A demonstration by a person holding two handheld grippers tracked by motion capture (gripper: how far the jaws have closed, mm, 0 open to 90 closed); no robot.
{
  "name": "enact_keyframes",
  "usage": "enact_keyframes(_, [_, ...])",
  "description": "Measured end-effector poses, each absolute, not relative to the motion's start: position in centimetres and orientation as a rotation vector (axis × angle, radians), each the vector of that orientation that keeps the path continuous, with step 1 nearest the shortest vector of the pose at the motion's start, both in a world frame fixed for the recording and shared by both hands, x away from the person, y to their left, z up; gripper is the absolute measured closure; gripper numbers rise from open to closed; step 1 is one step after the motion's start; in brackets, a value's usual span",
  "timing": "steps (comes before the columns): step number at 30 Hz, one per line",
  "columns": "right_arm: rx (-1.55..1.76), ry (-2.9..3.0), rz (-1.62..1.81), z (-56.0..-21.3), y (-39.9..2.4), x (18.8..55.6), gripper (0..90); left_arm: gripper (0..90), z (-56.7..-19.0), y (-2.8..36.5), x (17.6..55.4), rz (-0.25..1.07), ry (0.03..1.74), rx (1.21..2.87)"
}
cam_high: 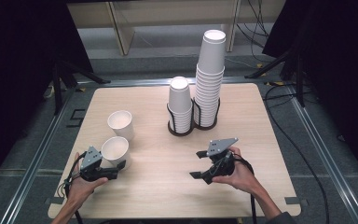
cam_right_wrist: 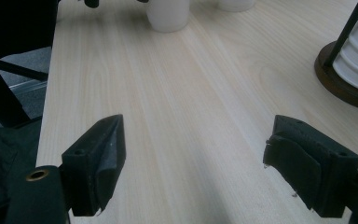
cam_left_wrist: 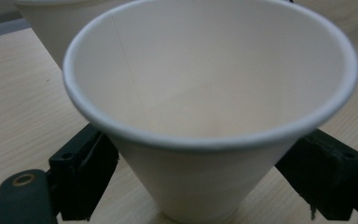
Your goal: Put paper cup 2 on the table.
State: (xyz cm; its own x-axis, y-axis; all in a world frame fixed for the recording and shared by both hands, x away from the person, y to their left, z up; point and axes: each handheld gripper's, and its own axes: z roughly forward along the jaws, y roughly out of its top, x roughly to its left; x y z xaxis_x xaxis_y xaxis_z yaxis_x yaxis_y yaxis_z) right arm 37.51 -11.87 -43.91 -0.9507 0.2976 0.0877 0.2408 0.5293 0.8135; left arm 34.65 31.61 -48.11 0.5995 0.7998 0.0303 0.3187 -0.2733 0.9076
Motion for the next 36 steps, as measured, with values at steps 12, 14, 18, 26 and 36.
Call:
enact_keyframes(12, [0.509, 2.688, 1.418, -43.9, -12.3, 37.3, 19.6, 14.5, -48.0, 32.0, 33.0, 0.615, 0.913, 1.86])
enact_keyframes(14, [0.533, 2.68, 1.416, -43.9, -12.6, 37.3, 19.6, 14.5, -47.9, 32.2, 32.4, 0.608, 0.919, 1.872])
enact_keyframes(18, [0.563, 2.659, 1.414, -44.0, -13.1, 37.1, 19.5, 14.5, -47.6, 32.1, 31.3, 0.604, 0.937, 1.85])
enact_keyframes(26, [0.699, 2.608, 1.398, -44.1, -14.8, 36.3, 19.4, 14.5, -47.0, 31.7, 28.8, 0.595, 0.947, 1.852])
enact_keyframes(36, [0.87, 2.514, 1.396, -44.3, -16.9, 34.7, 18.5, 14.7, -46.2, 30.5, 26.3, 0.576, 0.877, 1.82])
